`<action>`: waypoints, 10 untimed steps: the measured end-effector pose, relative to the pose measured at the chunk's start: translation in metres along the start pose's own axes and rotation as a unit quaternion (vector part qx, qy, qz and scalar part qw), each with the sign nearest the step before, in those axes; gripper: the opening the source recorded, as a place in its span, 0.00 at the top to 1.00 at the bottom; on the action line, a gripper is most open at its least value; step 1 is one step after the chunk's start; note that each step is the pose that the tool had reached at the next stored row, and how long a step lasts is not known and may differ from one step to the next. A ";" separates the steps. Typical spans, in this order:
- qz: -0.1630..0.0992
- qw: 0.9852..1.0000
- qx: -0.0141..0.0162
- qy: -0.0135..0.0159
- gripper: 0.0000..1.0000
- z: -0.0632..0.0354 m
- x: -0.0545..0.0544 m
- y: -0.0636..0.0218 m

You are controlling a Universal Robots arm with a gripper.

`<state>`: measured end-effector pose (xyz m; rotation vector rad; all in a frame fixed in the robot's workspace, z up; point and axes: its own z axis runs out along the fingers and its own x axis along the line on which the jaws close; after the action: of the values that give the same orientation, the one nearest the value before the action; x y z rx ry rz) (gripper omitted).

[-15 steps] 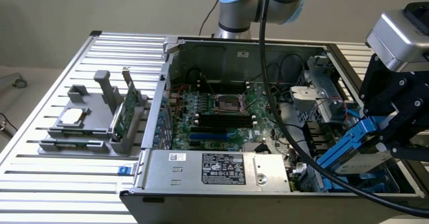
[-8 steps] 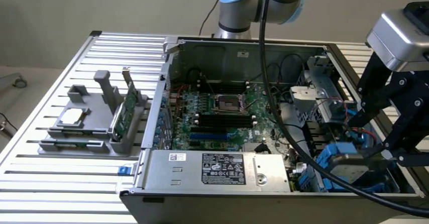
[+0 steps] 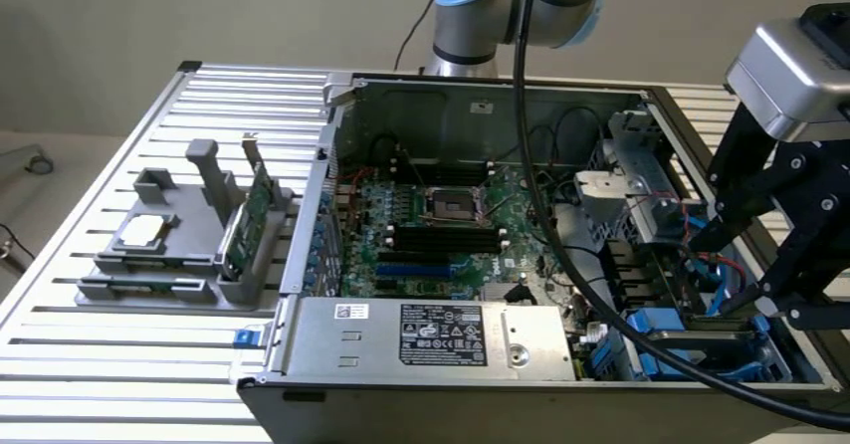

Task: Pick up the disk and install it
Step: 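Insert the disk into the insertion slot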

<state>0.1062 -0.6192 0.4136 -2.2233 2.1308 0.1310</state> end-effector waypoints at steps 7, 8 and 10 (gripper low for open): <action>0.000 1.000 0.001 0.000 0.68 0.0026 0.000 -0.0017; -0.001 1.000 0.001 0.000 0.74 0.0044 0.001 -0.0019; -0.001 1.000 0.001 0.000 0.80 0.0079 0.001 -0.0024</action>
<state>0.1086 -0.6192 0.4056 -2.2249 2.1268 0.1279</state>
